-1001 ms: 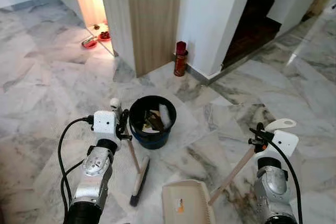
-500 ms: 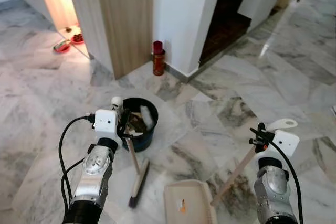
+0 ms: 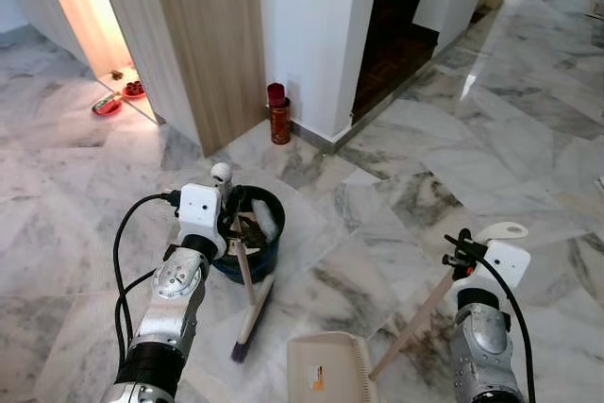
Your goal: Sweep floor
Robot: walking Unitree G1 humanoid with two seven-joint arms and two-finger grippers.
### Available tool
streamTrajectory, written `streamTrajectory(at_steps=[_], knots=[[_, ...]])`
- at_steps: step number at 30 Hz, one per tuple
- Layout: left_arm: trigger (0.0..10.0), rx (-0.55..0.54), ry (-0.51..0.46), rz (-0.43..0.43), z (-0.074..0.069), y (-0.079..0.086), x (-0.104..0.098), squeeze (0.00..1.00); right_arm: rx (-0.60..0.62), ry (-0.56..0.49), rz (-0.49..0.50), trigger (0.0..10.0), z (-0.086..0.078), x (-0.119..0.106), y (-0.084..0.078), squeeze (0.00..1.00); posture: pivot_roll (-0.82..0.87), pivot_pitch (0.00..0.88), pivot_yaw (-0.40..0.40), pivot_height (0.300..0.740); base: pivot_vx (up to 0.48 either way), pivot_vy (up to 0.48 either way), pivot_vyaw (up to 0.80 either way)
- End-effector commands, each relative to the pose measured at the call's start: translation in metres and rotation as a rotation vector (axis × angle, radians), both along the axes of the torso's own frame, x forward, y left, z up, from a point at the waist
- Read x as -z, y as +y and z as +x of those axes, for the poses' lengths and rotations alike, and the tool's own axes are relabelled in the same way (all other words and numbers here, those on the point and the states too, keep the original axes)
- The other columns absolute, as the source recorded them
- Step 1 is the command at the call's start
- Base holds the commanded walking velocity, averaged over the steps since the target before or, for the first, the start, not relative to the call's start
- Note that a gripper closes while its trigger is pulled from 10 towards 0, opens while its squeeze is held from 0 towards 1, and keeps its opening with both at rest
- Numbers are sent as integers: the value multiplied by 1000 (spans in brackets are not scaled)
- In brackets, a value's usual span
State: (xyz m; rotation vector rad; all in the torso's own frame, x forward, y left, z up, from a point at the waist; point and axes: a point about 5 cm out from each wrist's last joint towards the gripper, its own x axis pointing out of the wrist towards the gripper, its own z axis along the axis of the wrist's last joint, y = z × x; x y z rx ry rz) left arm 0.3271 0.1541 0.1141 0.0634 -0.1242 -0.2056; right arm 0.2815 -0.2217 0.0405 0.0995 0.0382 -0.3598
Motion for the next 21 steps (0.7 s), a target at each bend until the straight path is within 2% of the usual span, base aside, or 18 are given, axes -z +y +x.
streamTrajectory(at_steps=[1, 8, 11, 21], knots=[[10000, 11, -41, 25, 6, 1, -11, 0, 1, -22, 12, 10000, 4, -3, 5, 0, 214, 0, 19, 740, 0, 0, -800], [10000, 13, -52, 41, 10, 4, -14, 0, -12, -23, 20, 10000, 8, -3, 10, 0, 220, 0, 25, 740, 0, 0, -800], [10000, 11, -54, 44, 10, 4, -14, 0, -14, -48, 16, 10000, 7, -5, 11, 0, 217, 0, 23, 740, 0, 0, 0], [10000, 15, -57, 35, 10, -1, -13, 0, -12, -54, 10, 10000, 6, -5, 6, 0, 216, 0, 8, 740, 0, -291, 0]])
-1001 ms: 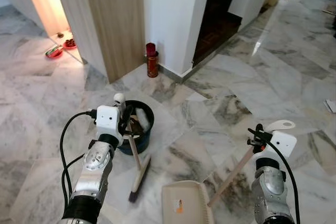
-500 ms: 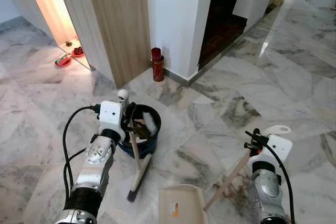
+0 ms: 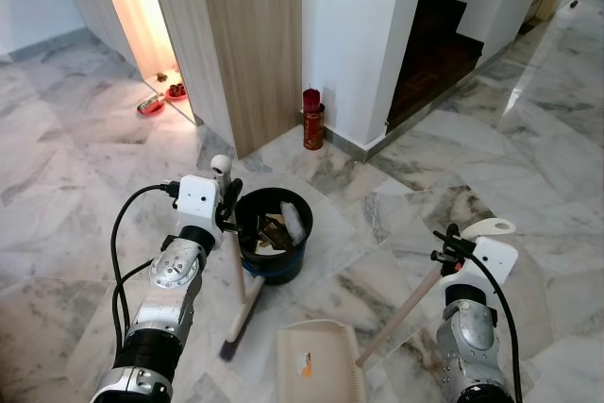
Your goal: Sweep floor
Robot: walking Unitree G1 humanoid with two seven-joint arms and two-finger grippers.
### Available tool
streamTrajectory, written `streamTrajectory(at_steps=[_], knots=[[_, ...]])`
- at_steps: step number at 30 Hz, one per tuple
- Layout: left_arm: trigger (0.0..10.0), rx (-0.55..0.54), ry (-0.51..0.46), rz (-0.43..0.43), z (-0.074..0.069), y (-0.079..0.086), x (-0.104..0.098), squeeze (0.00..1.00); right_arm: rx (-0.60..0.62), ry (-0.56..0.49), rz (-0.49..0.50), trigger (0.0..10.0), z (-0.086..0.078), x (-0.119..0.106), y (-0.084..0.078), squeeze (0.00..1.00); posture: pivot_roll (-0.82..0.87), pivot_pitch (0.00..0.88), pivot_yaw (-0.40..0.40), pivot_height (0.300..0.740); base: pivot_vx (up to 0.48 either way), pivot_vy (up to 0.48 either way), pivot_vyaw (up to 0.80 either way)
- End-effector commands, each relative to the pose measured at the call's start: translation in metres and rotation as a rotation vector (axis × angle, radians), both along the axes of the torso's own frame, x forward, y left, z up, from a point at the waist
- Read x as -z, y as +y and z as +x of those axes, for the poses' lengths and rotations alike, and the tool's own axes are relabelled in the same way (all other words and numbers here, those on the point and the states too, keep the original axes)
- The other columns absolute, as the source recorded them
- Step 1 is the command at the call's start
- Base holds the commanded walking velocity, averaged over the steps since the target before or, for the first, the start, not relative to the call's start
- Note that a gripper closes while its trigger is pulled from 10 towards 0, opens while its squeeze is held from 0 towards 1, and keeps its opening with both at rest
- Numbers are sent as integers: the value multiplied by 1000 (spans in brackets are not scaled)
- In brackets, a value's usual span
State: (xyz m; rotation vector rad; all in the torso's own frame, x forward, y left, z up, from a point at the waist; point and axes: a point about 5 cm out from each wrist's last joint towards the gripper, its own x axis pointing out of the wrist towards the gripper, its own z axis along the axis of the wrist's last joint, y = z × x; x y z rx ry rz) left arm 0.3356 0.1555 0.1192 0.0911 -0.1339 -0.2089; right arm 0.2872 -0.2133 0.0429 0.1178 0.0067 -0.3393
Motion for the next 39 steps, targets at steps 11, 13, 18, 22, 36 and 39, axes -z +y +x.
streamTrajectory(at_steps=[11, 13, 18, 22, 36, 39], knots=[[10000, -11, -44, -6, -1, -1, -4, 0, -15, -28, -28, 10000, 1, -5, -4, 0, 218, 8, -17, 740, 0, -286, -485], [10000, -13, -44, -7, -2, 0, -4, 0, -15, -30, -27, 10000, 1, -6, -4, 0, 217, 9, -19, 740, 0, -277, 0], [10000, -22, -43, -17, -3, 1, -3, 0, -12, -17, -4, 10000, 1, -4, -6, 0, 210, 18, -22, 740, 0, -217, -158], [10000, -28, -45, -27, -3, 1, -3, 0, -13, -13, -24, 10000, 0, -4, -8, 0, 206, 26, -27, 740, 0, 0, -788], [10000, -12, -24, -62, -7, -4, 3, 0, -7, -12, -36, 10000, -2, -6, -14, 0, 178, 42, -43, 740, 0, 0, -788], [10000, -12, -22, -69, -7, -4, 3, 0, -7, -11, -46, 10000, -3, -6, -16, 0, 174, 43, -48, 740, 0, 0, -788]])
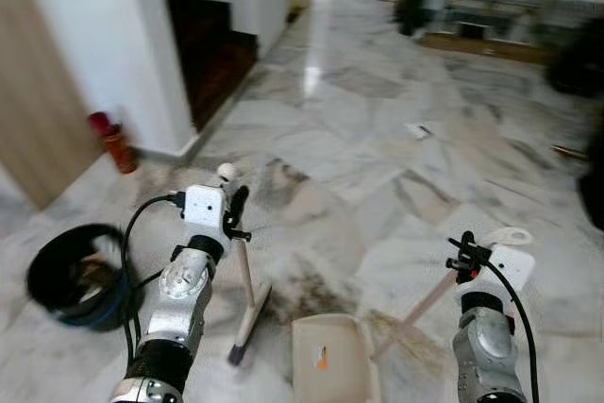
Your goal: Sweep floor
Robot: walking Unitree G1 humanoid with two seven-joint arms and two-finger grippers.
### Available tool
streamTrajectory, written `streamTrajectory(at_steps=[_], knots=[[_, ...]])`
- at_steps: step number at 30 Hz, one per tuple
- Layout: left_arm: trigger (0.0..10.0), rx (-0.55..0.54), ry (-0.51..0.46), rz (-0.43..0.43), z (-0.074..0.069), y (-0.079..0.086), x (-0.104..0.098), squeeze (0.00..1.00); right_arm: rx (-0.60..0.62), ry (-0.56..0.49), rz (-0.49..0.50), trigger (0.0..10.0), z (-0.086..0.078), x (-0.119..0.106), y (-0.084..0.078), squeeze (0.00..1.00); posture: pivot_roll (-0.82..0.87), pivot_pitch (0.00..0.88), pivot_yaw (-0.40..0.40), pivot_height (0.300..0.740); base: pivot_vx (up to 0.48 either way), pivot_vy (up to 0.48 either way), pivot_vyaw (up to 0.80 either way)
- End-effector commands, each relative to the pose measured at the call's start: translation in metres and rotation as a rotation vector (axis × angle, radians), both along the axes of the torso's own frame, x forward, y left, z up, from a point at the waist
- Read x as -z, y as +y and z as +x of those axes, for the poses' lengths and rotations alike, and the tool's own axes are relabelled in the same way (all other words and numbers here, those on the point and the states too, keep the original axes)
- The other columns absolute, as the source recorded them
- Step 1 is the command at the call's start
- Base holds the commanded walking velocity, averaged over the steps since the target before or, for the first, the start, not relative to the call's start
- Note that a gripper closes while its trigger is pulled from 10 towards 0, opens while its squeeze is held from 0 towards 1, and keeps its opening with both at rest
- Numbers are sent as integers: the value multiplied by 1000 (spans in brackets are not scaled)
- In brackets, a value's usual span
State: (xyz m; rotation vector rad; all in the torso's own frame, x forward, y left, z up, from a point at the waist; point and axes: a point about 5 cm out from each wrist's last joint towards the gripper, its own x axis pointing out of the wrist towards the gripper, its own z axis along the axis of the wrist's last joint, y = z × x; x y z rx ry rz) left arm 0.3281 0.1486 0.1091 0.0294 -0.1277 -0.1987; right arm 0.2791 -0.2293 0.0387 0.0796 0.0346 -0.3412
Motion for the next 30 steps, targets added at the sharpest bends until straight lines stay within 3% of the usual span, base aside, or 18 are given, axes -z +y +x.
streamTrajectory(at_steps=[1, 5, 13, 22, 30], knots=[[10000, -7, -34, -7, 1, 2, -7, 0, -8, -45, -13, 10000, 5, -10, 0, 0, 174, 43, -48, 740, 0, 0, -788], [10000, -9, -30, -14, 0, 2, -6, 0, -8, -46, -21, 10000, 4, -11, -2, 0, 171, 44, -53, 740, 0, 0, -786], [10000, -34, -25, -14, 1, 5, -4, 0, -22, -69, -36, 10000, 5, -15, -1, 0, 165, 33, -56, 740, 0, 0, 0], [10000, -71, -26, -6, 0, 13, -1, 0, -19, -97, -48, 10000, 4, -19, -2, 0, 148, 9, -46, 740, 262, 0, 0], [10000, -80, -37, 10, -3, 17, 5, 0, -11, -150, -131, 10000, 3, -31, -5, 0, 138, 0, -36, 740, 286, 0, 0]])
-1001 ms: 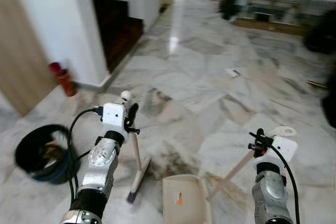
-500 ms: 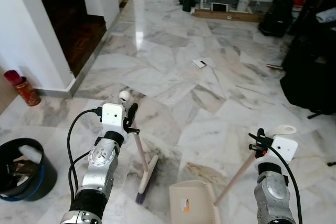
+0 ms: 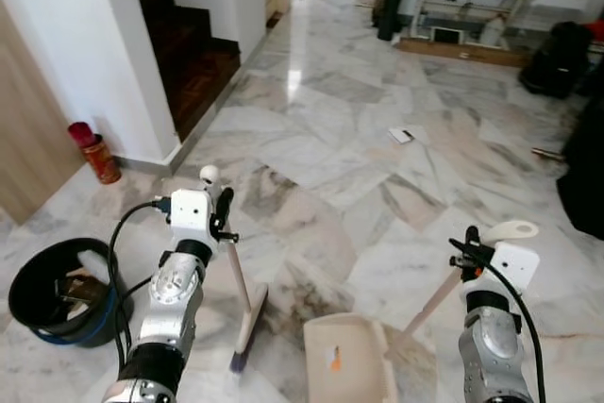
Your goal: Sweep floor
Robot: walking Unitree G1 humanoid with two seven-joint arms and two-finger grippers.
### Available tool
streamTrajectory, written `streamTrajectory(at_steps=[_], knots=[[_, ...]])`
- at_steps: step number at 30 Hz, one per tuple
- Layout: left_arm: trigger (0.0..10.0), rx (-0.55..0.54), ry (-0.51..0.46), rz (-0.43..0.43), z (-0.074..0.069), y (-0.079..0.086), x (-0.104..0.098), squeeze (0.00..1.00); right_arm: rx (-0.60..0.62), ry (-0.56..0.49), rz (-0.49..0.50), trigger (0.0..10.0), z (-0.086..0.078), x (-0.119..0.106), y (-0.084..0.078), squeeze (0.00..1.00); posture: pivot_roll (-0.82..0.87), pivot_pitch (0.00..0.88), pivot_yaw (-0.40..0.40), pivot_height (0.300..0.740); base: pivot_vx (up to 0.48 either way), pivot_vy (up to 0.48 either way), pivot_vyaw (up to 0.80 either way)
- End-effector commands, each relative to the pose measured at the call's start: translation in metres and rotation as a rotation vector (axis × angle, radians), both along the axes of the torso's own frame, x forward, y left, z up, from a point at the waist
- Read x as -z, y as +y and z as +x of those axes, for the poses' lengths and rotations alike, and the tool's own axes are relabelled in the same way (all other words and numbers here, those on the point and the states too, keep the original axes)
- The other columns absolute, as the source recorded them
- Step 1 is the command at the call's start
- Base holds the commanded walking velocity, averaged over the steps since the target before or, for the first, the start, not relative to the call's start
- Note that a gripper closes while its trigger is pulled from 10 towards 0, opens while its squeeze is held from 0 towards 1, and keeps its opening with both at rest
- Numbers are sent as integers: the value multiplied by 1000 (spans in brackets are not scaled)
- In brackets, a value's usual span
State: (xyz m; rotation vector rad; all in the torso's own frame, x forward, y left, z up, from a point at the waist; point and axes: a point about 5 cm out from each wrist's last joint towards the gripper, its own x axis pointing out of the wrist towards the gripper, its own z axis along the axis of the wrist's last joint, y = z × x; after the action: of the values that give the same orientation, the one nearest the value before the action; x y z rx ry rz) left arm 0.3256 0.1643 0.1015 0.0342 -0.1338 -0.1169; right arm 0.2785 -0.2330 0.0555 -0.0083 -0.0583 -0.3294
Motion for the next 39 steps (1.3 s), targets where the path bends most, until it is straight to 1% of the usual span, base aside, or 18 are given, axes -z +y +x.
streamTrajectory(at_steps=[1, 7, 21, 26, 31, 39], knots=[[10000, 1, -29, 11, -1, 2, -2, 0, -4, -76, -32, 10000, 4, -15, -1, 0, 138, 0, -36, 740, 292, 0, 0], [10000, -1, -33, 11, -1, 1, -2, 0, 18, -63, -34, 10000, 3, -14, -6, 0, 142, 14, -42, 740, 302, 0, 0], [10000, -14, -48, 7, 1, 3, -5, 0, 10, -68, -34, 10000, 5, -17, -4, 0, 146, 29, -48, 740, 312, 0, 0], [10000, -12, -51, 0, 1, 3, -7, 0, 14, -60, -19, 10000, 5, -15, -3, 0, 146, 43, -44, 740, 310, 0, 0], [10000, -10, -50, 4, 2, 4, -7, 0, 17, -52, -6, 10000, 4, -13, -1, 0, 149, 50, -31, 740, 310, 0, -733], [10000, 4, -51, 7, 5, 3, -10, 0, 10, -55, -3, 10000, 3, -11, 4, 0, 154, 46, -22, 740, 310, 0, 0]])
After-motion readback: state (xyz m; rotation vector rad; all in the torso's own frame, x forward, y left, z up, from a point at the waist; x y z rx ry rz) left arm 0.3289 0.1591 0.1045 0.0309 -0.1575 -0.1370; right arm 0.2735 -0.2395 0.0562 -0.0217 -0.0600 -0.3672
